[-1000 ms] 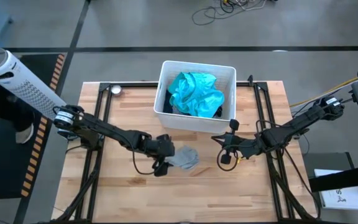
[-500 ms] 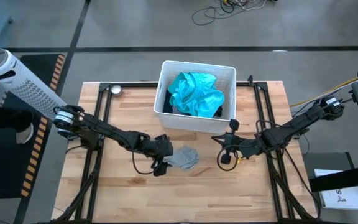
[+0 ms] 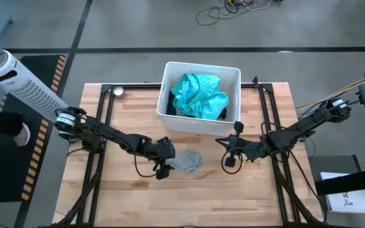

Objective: Sort clothes
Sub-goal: Put the gray sock into the laundry bin

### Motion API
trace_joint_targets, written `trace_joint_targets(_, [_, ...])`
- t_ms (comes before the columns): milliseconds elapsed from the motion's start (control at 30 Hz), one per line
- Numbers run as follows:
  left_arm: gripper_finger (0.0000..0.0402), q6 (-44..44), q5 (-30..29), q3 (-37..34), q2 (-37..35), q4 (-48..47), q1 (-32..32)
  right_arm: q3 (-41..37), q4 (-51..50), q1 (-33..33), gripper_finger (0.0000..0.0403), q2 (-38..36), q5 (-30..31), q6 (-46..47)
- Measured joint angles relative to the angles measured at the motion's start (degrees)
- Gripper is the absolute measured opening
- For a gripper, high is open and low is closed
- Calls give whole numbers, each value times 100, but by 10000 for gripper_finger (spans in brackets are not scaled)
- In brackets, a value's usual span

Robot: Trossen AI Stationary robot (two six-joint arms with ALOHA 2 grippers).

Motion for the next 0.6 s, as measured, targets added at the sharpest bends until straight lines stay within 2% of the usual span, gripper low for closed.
trace_joint_targets(333, [272, -46, -55, -44, 241, 29, 0, -2, 2, 2, 0, 0, 0, 0])
trace_joint_targets(600, [235, -141, -185, -42, 656, 385, 1, -2, -1, 0, 0, 0, -1, 0])
